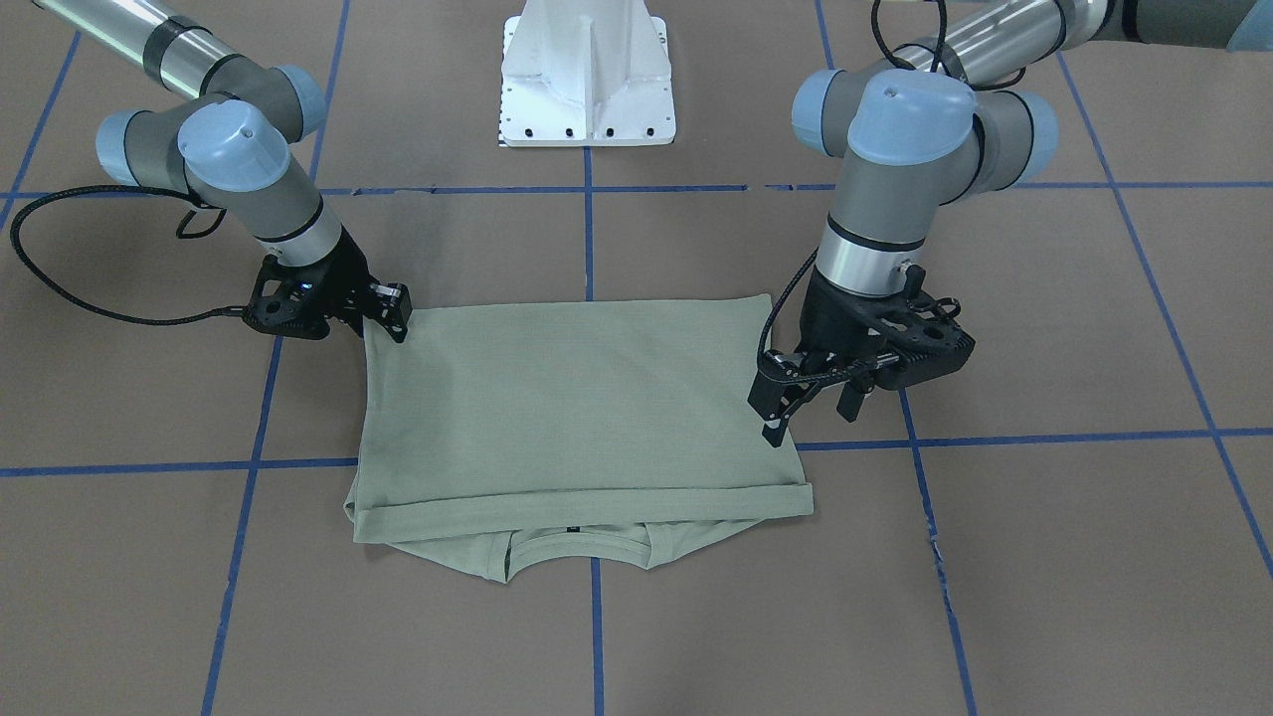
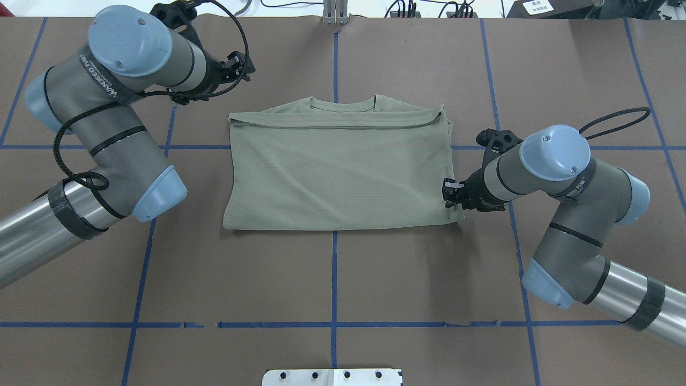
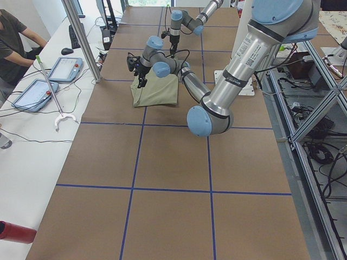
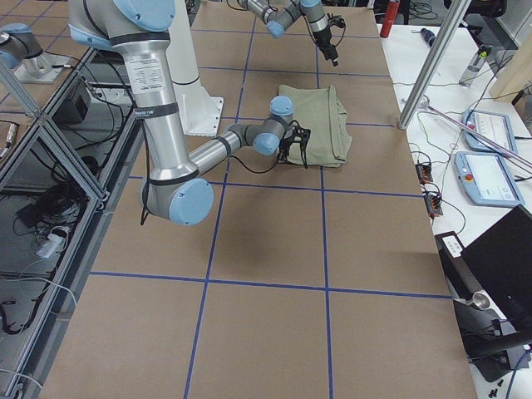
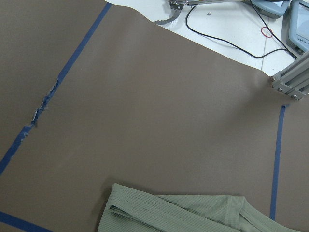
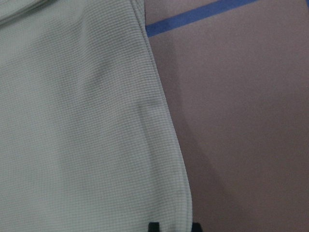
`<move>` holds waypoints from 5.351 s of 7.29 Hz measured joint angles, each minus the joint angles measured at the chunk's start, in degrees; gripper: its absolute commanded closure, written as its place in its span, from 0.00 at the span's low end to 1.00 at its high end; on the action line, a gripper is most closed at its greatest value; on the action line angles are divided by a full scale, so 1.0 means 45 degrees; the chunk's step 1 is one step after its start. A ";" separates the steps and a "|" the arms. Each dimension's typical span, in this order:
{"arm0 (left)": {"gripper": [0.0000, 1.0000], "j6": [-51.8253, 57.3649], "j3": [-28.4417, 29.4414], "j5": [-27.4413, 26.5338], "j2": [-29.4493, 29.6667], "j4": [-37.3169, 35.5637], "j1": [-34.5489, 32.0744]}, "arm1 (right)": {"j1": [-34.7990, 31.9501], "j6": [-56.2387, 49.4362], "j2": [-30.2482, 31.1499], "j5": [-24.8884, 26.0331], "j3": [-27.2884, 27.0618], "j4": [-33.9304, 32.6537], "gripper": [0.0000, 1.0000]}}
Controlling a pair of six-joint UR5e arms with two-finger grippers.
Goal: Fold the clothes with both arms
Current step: 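Lower the right gripper onto the folded shirt's side edge and grasp, then drag the folded shirt with the right gripper toward the robot, rotating it, then release the shirt with the right gripper while the left gripper grasps its far corner, then pull the shirt corner with the left gripper away from the robot, straightening it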
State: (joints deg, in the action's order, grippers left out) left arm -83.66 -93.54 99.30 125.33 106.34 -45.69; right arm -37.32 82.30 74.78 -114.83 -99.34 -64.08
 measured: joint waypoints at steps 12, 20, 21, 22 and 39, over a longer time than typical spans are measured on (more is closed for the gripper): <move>0.00 -0.0083 -0.0417 -0.0168 -0.0400 0.0002 0.0145 | 0.3684 0.0169 0.5938 -0.0961 -0.5222 -0.0115 1.00; 0.00 -0.1504 -0.1538 0.0203 -0.0784 0.0023 0.2301 | 0.2163 0.0127 0.5637 -0.1402 -0.6197 -0.0021 0.00; 0.00 -0.2945 -0.1640 0.0186 -0.0808 0.0025 0.3311 | 0.1223 0.0102 0.5254 -0.1395 -0.6151 -0.0025 0.00; 0.01 -0.4257 -0.1676 0.0013 -0.0816 0.0008 0.4226 | 0.0374 0.0078 0.4927 -0.1408 -0.6143 -0.0025 0.00; 1.00 -0.4863 -0.0955 -0.0701 -0.1022 -0.0317 0.4079 | -0.1275 0.0024 0.4132 -0.1536 -0.5840 -0.0083 0.00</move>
State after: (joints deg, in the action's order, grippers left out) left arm -105.54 -97.84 96.14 120.73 104.91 -27.33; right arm -43.06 82.40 93.37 -121.74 -125.62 -64.46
